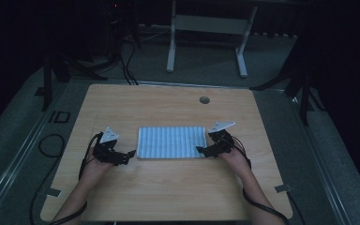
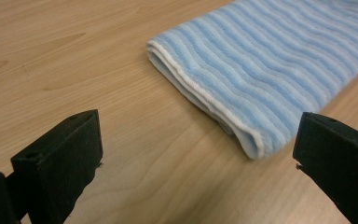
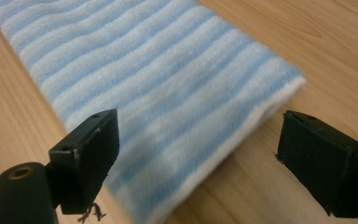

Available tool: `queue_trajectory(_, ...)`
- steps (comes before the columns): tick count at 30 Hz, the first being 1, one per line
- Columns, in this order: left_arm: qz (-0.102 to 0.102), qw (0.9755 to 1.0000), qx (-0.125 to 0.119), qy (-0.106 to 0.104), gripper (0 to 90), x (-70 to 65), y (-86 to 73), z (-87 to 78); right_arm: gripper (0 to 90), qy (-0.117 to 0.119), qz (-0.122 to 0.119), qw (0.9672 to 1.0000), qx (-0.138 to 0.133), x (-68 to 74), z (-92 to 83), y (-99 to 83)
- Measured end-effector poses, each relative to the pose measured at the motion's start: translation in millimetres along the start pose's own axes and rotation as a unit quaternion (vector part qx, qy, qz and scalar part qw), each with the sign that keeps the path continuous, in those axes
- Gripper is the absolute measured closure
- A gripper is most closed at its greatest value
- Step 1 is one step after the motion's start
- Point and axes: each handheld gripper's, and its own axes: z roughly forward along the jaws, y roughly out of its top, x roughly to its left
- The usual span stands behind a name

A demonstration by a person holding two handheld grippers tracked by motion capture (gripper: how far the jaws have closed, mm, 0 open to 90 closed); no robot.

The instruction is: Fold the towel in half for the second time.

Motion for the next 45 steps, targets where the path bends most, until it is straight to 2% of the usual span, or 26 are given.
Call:
queue_trajectory(4,-0.002,1.0,-0.004,0.003,1.4,-1.0,-8.1,-7.4,12.5,-0.006,0.011,0.9998,-0.015,-0.1,-10.0,-12.1)
queue_trajectory(9,-0.012,0.9997,-0.022,0.007,1.3,0.9,-22.0,-15.4,12.5,-0.014,0.011,0.9998,-0.007,-1.5,-18.9,-29.2)
queue_trajectory(11,-0.021,0.9995,-0.023,0.002,1.3,1.7,-27.4,-18.5,12.5,-0.021,0.007,0.9998,-0.001,-2.7,-22.0,-35.8)
queue_trajectory(14,-0.022,0.9996,-0.02,0.003,1.4,1.4,-34.9,-23.7,12.5,-0.03,0.013,0.9995,-0.005,-4.3,-29.5,-45.9)
queue_trajectory(18,-0.029,0.9992,-0.025,0.008,1.4,3.3,-44.7,-31.4,12.5,-0.039,0.03,0.9986,-0.018,-6.3,-43.1,-59.9)
queue_trajectory(22,-0.041,0.9987,-0.024,0.017,1.4,6.0,-52.2,-38.0,12.5,-0.06,0.042,0.9969,-0.028,-6.4,-56.1,-73.4)
queue_trajectory(28,-0.054,0.9976,-0.037,0.021,1.4,7.7,-62.0,-46.7,12.5,-0.073,0.062,0.995,-0.027,-9.0,-71.9,-91.9)
queue_trajectory(32,-0.051,0.9977,-0.031,0.032,1.3,6.8,-66.1,-49.2,12.5,-0.092,0.073,0.9926,-0.031,-8.2,-82.1,-103.2)
queue_trajectory(36,-0.057,0.9967,-0.041,0.041,1.4,5.6,-66.5,-51.2,12.6,-0.116,0.082,0.989,-0.042,-5.4,-92.8,-113.2)
queue_trajectory(39,-0.053,0.9967,-0.038,0.048,1.4,3.5,-67.9,-50.6,12.5,-0.121,0.104,0.9862,-0.047,-5.7,-99.8,-121.8)
queue_trajectory(42,-0.052,0.9967,-0.039,0.05,1.4,2.3,-69.4,-51.9,12.6,-0.144,0.112,0.9817,-0.056,-5.2,-107.7,-130.5)
queue_trajectory(45,-0.056,0.996,-0.044,0.054,1.4,3.7,-70.1,-56.2,12.6,-0.174,0.118,0.9751,-0.071,-3.5,-116.7,-136.5)
